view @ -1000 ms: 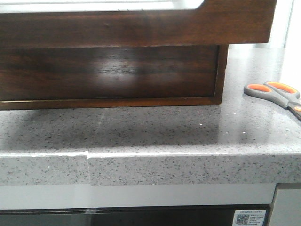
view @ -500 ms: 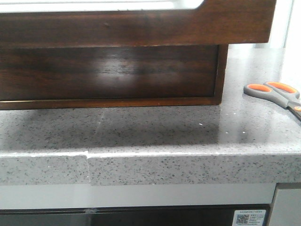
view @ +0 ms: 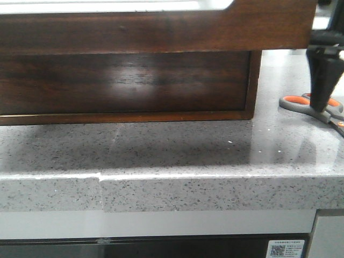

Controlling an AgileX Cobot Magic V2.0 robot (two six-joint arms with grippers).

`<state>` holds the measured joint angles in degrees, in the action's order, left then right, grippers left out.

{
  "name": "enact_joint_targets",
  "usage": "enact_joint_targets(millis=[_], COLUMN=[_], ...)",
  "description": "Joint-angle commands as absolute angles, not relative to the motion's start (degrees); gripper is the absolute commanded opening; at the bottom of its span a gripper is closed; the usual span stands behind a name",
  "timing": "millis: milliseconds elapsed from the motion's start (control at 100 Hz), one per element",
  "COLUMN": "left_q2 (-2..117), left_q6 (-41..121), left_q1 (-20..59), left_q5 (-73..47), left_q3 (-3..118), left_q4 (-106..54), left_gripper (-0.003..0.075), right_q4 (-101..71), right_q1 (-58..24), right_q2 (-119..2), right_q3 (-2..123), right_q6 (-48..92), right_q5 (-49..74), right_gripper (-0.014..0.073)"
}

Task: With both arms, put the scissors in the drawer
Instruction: 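Lower the right gripper onto the grey-orange scissors and grasp them, then lift the scissors with the right gripper and carry them over the drawer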

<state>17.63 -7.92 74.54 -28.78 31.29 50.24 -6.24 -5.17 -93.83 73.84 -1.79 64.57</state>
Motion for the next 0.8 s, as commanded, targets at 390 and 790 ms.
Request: enact_joint_targets(millis=[390,790], left_q2=[18.18,18.18], left_q6=[-8.63,-8.63], left_q1=[75.02,75.02], left_q5=[-27.54,-27.44], left_q3=[33.25,33.25], left_q4=[51.07,50.54], left_gripper=[0.0292,0.0292], right_q4=[-6.4,-6.3], right_q1=[-5.1,-5.1], right_q2=[-94.2,-95.15], right_q3=[75.79,75.79], right_q6=[-1.71,-1.71], right_q5=[63.85,64.7], right_gripper=[0.0366,0.0152])
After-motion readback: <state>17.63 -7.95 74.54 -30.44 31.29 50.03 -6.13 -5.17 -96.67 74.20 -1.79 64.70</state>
